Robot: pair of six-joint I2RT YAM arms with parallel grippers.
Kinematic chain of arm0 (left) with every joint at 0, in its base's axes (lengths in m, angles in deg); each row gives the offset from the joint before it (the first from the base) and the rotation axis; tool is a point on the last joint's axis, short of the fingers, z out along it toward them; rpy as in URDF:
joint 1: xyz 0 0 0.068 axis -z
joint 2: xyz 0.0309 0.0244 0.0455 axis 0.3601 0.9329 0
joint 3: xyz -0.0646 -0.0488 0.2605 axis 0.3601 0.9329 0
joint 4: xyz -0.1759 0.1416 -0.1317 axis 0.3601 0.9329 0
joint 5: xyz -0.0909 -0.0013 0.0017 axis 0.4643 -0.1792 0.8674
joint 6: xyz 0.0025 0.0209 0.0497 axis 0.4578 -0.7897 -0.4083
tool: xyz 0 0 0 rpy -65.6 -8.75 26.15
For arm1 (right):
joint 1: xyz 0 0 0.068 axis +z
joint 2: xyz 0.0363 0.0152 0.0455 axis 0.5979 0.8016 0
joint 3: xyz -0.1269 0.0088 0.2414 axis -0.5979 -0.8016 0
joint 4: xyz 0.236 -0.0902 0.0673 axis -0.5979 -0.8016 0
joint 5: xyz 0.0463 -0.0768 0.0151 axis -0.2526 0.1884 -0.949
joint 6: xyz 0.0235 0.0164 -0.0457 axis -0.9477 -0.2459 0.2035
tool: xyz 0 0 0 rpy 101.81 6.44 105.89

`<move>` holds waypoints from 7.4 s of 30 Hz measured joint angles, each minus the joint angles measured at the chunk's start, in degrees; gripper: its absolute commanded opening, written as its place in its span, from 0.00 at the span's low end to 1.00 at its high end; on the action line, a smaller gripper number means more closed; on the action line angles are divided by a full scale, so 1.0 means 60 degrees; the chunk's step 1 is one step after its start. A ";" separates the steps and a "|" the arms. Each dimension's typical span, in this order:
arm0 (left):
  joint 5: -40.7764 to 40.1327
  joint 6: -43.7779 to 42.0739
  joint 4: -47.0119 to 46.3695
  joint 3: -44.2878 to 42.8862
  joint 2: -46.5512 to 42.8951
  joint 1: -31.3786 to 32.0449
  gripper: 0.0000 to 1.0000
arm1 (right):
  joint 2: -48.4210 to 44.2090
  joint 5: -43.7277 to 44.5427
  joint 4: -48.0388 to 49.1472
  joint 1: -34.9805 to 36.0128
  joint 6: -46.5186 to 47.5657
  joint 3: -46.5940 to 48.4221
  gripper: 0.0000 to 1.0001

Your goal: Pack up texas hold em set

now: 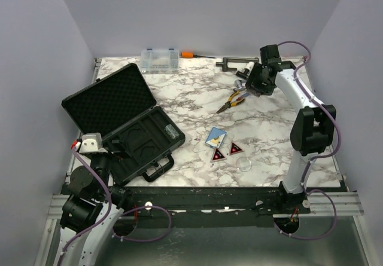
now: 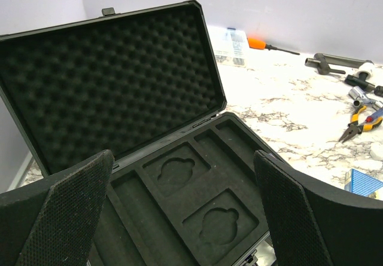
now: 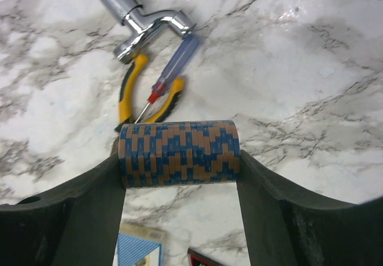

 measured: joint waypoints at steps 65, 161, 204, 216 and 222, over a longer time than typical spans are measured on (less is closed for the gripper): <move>0.0000 0.0000 -0.0004 0.0004 0.0000 -0.0047 0.99 | 0.3038 0.0208 0.0029 0.7151 -0.8903 0.3687 0.01; 0.0000 -0.0004 -0.0896 0.0102 0.1716 -0.0055 0.99 | 0.4852 -0.2076 0.3461 0.7329 0.0219 0.5264 0.44; 0.0004 -0.0004 0.0776 0.1432 0.6084 -0.1089 0.99 | -0.0667 -0.1974 0.3650 0.7420 -0.0382 -0.1450 0.66; -0.0066 0.0066 -0.2382 0.2004 0.8040 -0.1880 0.61 | -0.4153 -0.1184 0.3974 0.7420 -0.0852 -0.4503 0.80; 0.1530 0.3075 -0.3089 0.2171 0.7909 -0.2182 0.60 | -0.4878 0.0783 0.3100 0.7420 -0.1297 -0.5504 1.00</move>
